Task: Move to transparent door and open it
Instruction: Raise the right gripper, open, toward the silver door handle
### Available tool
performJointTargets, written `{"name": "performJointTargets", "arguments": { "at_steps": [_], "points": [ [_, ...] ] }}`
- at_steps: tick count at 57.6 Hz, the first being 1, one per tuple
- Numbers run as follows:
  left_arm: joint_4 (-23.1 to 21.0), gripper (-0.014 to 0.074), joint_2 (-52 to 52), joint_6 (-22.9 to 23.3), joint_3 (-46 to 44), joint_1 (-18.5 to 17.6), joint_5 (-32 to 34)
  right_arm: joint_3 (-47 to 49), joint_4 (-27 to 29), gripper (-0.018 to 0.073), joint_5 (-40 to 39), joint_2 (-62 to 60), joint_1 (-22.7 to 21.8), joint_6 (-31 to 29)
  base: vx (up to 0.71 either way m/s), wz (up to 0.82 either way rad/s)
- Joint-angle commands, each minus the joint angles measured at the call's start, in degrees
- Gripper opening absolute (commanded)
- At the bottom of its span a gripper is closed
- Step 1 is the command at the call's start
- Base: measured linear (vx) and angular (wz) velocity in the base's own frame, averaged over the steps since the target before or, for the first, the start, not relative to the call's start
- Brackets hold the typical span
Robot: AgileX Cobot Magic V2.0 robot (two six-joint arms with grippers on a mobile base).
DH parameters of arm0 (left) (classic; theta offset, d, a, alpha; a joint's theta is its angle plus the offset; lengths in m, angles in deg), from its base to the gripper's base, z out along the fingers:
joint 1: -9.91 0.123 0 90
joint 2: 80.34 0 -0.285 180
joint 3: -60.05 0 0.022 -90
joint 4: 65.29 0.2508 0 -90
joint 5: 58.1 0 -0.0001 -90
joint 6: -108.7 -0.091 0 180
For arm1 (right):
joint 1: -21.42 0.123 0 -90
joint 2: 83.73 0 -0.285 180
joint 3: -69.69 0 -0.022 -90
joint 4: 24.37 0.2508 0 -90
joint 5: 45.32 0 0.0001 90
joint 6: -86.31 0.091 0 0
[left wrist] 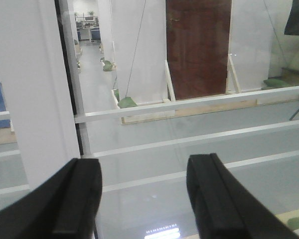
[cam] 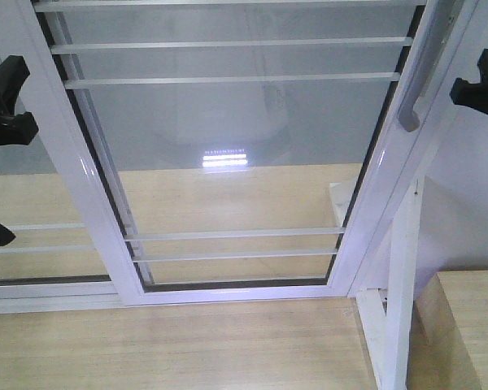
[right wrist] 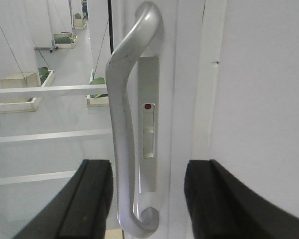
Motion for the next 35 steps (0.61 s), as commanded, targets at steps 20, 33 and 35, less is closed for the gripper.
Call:
{"name": "performJointTargets", "arguments": {
  "at_steps": [20,33,35],
  "points": [
    [-16.7,0.0505,0.9,-16.9,-2.1,0.3,5.2,17.0,-12.3,0.0424,-5.7,14.9,-0.2,7.7,0.00,0.00],
    [-17.0,0.0505,0.9,-17.9,-2.1,0.3,5.4,20.4,-12.2,0.0424,-6.0,20.1,-0.2,7.6,0.00,0.00],
    [-17.0,0.0505,0.9,-18.1,-2.1,0.3,5.4,20.6,-12.2,0.0424,-6.7,20.8,-0.2,7.5,0.00,0.00]
  ]
}}
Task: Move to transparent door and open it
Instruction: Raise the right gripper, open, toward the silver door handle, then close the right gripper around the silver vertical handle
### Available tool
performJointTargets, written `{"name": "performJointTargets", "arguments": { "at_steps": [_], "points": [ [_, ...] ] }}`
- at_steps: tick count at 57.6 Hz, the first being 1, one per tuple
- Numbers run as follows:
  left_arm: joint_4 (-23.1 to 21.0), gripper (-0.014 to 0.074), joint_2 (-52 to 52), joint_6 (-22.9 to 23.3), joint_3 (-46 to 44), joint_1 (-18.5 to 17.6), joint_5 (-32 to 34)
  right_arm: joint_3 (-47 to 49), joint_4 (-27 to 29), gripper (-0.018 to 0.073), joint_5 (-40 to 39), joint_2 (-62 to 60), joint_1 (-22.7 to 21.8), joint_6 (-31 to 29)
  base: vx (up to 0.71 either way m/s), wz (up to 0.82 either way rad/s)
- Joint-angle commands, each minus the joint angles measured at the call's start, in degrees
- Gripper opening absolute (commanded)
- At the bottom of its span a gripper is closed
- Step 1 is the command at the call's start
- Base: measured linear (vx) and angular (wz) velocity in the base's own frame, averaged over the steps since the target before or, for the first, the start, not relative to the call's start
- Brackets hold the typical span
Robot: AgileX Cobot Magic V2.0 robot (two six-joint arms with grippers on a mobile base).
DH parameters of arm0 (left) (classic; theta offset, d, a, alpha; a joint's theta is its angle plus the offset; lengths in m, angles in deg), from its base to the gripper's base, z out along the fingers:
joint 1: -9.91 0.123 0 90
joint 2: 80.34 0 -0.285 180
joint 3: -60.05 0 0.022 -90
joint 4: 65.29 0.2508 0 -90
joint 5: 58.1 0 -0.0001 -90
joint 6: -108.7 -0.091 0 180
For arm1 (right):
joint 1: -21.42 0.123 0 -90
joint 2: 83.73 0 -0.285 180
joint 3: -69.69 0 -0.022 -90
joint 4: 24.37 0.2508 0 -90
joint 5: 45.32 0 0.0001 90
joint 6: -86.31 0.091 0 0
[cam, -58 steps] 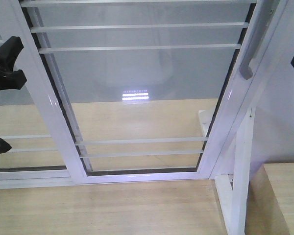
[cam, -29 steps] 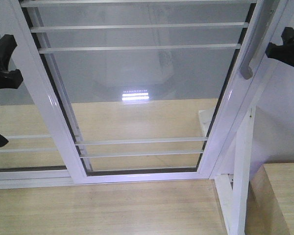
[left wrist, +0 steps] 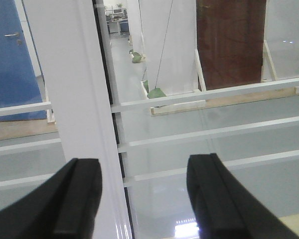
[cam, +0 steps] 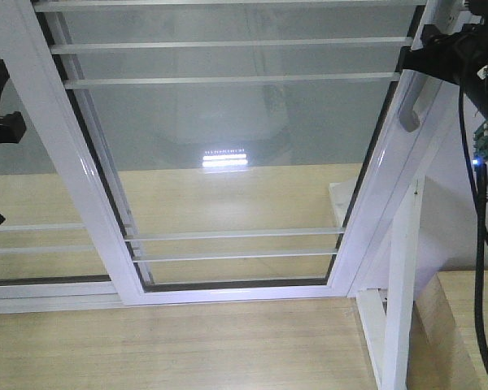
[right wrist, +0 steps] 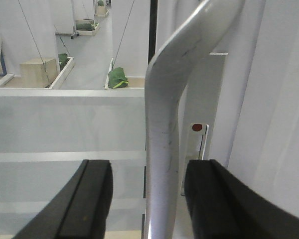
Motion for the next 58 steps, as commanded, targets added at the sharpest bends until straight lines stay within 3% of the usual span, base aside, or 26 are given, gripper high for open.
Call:
{"name": "performJointTargets", "arguments": {
  "at_steps": [1,11,58],
  "points": [
    [0.1,0.0505,0.9,-0.6,-2.1,0.3,5.0,2.6,-0.9,0.0424,-6.4,-0.8,-0.2,-0.2,0.00,0.00],
    [0.1,0.0503,0.9,-1.0,-2.1,0.3,5.9,2.7,-0.9,0.0424,-11.2,1.8,-0.2,-0.7,0.00,0.00],
    [0.1,0.0503,0.9,-1.0,-2.1,0.3,7.6,2.8,-1.7,0.0419,-18.8,9.4,-1.9,-0.1,0.00,0.00]
  ]
}}
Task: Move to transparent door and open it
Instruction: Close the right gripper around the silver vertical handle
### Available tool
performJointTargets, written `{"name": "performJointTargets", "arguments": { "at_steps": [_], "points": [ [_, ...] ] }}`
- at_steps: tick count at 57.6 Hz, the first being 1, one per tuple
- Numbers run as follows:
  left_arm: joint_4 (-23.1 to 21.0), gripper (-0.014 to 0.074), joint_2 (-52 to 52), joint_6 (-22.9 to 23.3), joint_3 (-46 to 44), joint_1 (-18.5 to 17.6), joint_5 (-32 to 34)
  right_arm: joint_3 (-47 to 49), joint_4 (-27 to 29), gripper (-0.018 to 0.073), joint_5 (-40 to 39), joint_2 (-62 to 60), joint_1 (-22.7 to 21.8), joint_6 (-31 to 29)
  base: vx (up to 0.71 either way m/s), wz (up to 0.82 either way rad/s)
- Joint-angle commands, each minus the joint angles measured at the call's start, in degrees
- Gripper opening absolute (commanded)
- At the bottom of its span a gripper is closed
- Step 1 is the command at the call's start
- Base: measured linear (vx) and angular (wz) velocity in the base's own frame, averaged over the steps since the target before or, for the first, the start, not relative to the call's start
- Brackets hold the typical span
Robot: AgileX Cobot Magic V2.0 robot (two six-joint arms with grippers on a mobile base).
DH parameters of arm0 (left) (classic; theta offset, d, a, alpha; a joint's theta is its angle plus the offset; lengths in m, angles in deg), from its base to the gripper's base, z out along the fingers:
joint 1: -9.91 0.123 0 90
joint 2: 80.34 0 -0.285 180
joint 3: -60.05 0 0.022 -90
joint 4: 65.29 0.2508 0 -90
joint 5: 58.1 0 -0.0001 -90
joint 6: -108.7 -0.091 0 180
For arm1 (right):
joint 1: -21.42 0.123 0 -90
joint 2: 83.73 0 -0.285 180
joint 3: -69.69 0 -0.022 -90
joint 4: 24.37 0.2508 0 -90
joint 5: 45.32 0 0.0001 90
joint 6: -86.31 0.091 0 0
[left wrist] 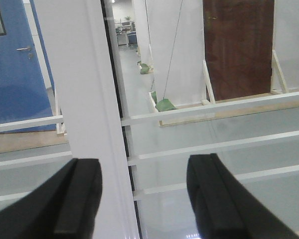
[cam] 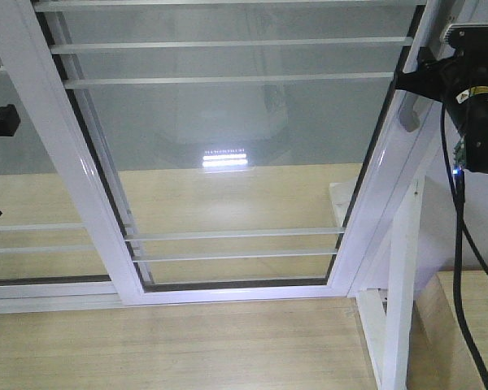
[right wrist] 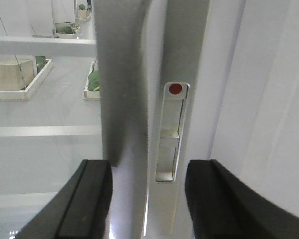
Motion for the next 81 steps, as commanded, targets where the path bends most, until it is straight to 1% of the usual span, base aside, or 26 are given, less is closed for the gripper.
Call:
{"name": "performJointTargets", "arguments": {
  "at_steps": [1,5,11,26,42,53,57,61,68,73,76,81],
  "points": [
    [0.3,0.0503,0.9,0.1,-2.1,0.3,4.6,1.9,-1.8,0.0417,-6.1,-2.1,-0.3,0.0,0.00,0.00],
    [0.3,0.0503,0.9,0.1,-2.1,0.3,4.6,1.9,-2.5,0.0410,-7.1,-1.6,-0.3,0.4,0.00,0.00],
    [0.3,0.0503,0.9,0.1,-2.1,0.3,4.6,1.9,-3.5,0.0399,-7.8,-0.9,-0.3,2.8,0.00,0.00],
    [0.3,0.0503,0.9,0.1,-2.1,0.3,4.5,2.4,-3.5,0.0395,-11.1,-0.1,-0.3,2.8,0.00,0.00],
    [0.3,0.0503,0.9,0.1,-2.0,0.3,4.4,9.0,-3.5,0.0395,-7.0,2.7,-0.3,2.9,0.00,0.00],
    [0.3,0.0503,0.9,0.1,-2.0,0.3,4.1,12.2,-3.5,0.0389,-5.8,3.9,-0.3,2.9,0.00,0.00],
    [0.3,0.0503,0.9,0.1,-2.0,0.3,4.1,12.3,-3.5,0.0357,-5.5,3.9,-0.3,2.9,0.00,0.00],
    [0.3,0.0503,0.9,0.1,-2.0,0.3,4.1,12.3,-3.5,0.0303,-5.4,3.9,-0.3,2.9,0.00,0.00],
    [0.3,0.0503,0.9,0.1,-2.0,0.3,4.1,12.3,-3.6,0.0173,-4.8,3.7,-0.1,2.9,0.00,0.00],
    [0.3,0.0503,0.9,0.1,-2.0,0.3,4.1,12.3,-4.2,0.0102,-3.7,3.4,-0.1,2.9,0.00,0.00],
    [0.3,0.0503,0.9,0.1,-2.0,0.3,4.1,12.3,-5.1,0.0080,-3.0,3.1,-0.1,2.9,0.00,0.00],
    [0.3,0.0503,0.9,0.1,-2.0,0.3,4.1,12.3,-6.8,0.0075,-2.0,2.5,0.4,2.9,0.00,0.00]
  ]
}}
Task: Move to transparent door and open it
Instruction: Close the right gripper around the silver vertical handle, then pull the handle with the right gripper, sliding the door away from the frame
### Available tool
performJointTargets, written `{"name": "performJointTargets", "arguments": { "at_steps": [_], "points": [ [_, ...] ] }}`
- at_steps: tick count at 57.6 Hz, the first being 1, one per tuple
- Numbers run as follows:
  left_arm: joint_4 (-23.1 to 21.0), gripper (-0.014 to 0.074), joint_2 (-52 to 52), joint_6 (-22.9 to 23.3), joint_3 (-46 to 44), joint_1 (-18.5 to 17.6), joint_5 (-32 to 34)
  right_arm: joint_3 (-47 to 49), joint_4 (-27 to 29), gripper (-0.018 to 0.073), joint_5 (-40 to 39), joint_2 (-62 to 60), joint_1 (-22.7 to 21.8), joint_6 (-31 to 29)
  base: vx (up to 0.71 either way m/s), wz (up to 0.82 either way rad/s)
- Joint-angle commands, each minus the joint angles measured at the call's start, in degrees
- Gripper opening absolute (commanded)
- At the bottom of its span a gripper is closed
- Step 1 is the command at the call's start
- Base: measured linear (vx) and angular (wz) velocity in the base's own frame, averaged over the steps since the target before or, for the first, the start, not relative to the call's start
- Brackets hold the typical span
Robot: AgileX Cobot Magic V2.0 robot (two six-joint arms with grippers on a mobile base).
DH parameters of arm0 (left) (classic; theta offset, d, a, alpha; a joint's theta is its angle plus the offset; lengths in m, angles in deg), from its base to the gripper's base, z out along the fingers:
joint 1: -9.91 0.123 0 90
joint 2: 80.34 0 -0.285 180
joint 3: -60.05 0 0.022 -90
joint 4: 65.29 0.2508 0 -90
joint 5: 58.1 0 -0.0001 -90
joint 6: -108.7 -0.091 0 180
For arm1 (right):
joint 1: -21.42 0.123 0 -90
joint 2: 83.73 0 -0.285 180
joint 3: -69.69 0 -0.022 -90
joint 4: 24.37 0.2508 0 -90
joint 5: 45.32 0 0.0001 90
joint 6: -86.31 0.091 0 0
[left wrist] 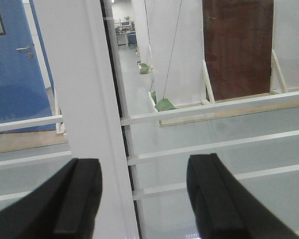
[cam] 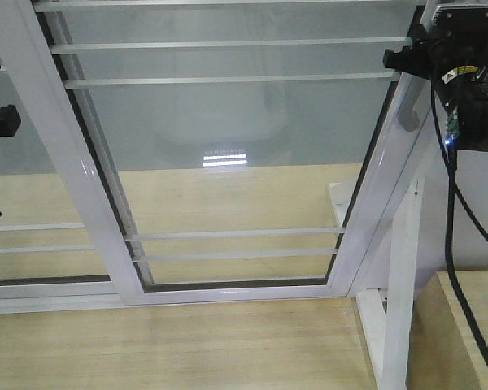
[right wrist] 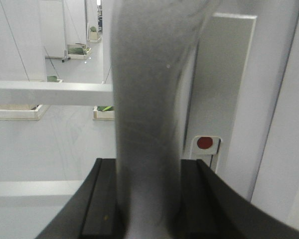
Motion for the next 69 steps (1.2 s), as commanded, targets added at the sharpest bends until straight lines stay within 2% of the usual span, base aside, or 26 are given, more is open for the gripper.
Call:
{"name": "performJointTargets", "arguments": {
  "at_steps": [1,69],
  "points": [
    [0.3,0.0503,0.9,0.1,-2.0,0.3,4.2,1.7,-2.5,0.0075,-2.3,-4.0,0.6,0.2,0.00,0.00],
    [0.3,0.0503,0.9,0.2,-2.0,0.3,4.1,1.7,-3.6,0.0095,-2.6,-4.9,20.7,-1.1,0.00,0.00]
  ]
}}
